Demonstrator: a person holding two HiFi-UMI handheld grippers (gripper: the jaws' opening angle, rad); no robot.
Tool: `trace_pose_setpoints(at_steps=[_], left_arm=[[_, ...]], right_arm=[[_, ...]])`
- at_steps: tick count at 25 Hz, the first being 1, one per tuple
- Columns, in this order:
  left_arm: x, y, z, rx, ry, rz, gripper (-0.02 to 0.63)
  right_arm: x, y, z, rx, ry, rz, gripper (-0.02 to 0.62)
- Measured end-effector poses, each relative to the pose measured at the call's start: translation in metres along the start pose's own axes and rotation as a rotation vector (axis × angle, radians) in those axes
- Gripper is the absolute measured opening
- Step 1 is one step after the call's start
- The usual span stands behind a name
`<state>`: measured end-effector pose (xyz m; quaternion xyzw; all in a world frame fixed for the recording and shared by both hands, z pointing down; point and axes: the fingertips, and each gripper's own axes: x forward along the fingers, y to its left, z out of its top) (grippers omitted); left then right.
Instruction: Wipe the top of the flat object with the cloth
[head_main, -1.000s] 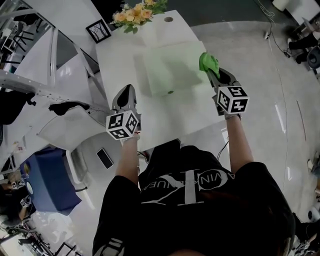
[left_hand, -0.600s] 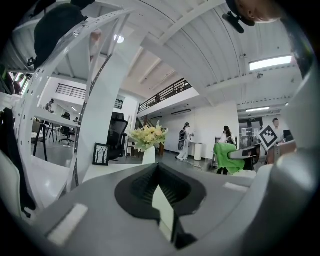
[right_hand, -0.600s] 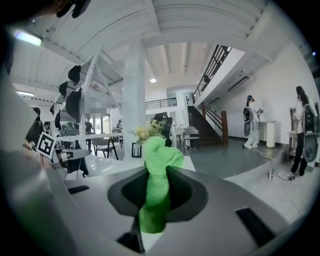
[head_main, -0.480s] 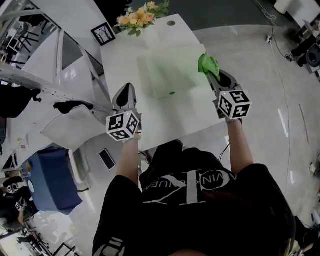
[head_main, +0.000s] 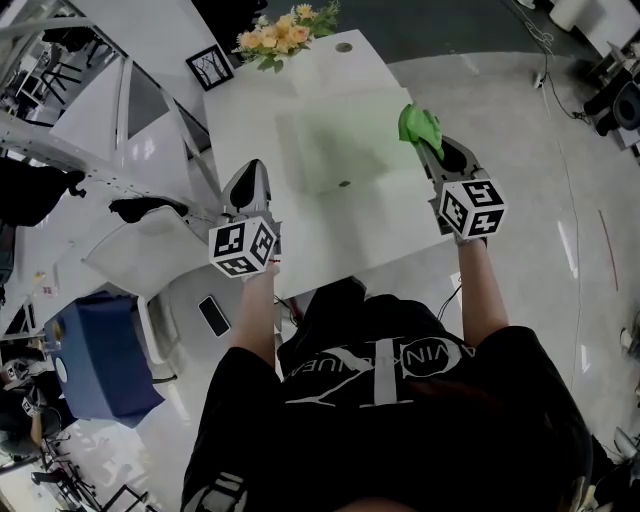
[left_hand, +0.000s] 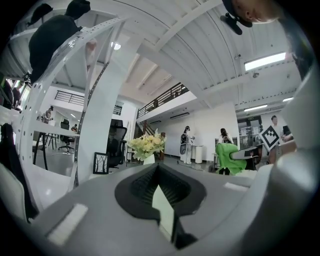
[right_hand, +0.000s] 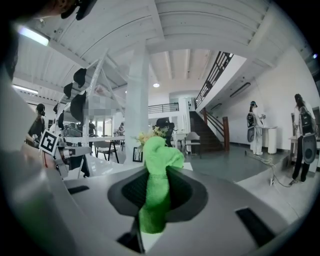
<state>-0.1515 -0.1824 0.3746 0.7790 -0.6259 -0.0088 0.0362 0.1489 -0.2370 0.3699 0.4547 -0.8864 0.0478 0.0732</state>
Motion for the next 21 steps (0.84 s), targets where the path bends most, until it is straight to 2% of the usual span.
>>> trace_pose_setpoints(at_steps=[21], left_arm=[[-0.011, -0.007, 0.004, 0.010, -0.008, -0.015, 0.011]], right_arm=[[-0.014, 0.007, 0.009, -0.007, -0.040, 0.012, 0.066]])
